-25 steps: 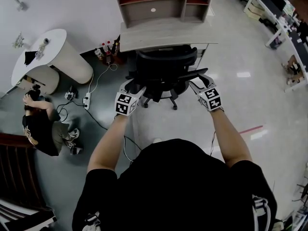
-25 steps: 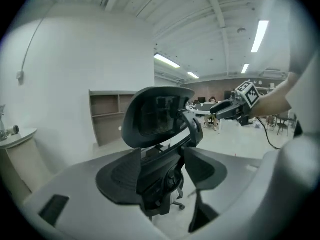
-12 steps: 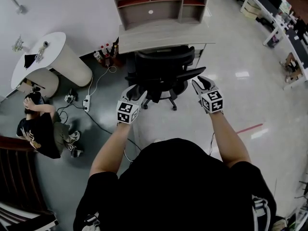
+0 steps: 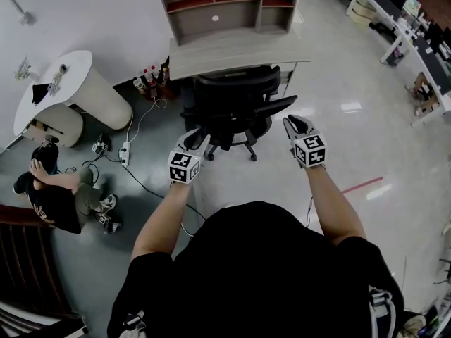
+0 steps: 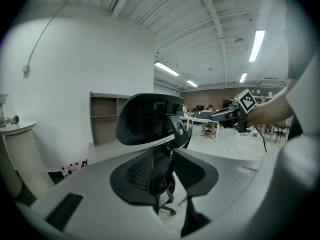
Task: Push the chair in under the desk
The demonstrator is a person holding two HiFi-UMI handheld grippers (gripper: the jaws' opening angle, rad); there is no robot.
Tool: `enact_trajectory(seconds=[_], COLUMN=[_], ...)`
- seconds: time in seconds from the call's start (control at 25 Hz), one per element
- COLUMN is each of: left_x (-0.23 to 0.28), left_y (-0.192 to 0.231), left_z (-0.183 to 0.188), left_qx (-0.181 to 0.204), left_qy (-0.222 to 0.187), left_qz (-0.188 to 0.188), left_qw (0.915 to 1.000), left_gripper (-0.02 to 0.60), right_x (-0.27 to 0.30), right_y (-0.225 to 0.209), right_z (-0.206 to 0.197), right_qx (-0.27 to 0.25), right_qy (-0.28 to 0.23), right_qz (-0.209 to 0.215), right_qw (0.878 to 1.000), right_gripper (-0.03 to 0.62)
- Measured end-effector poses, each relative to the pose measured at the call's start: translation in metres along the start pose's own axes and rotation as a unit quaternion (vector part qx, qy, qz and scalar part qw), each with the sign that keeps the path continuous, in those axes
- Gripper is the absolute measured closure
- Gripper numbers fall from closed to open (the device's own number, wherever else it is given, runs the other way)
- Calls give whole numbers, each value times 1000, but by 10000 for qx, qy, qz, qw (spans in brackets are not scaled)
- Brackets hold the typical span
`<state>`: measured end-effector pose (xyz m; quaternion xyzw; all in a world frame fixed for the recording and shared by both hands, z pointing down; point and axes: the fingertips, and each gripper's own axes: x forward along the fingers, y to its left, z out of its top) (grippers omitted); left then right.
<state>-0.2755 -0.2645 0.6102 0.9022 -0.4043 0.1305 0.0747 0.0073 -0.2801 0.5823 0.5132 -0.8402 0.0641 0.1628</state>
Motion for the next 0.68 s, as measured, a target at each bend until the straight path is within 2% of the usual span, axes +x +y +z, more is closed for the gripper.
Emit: enact_trajectory(seconds=[0.16, 0.4, 0.68], left_x=[-1, -3, -5], left_y=[0, -5, -3], left_z=[-1, -2, 2], left_qx=[-33, 113, 92], left_qy=[-6, 20, -24], left_qz=[-18, -26, 19], left_qw=[10000, 9999, 10000], left_gripper=[473, 498, 505], right_x=[-2, -3, -2], right_y=[6, 15, 18], right_z=[1, 3, 9], right_qx=[-140, -387, -389], right_qy=[1, -7, -38], right_qz=[30, 78, 70], right_qw=[9999, 9992, 9992], right_gripper=[553, 563, 572])
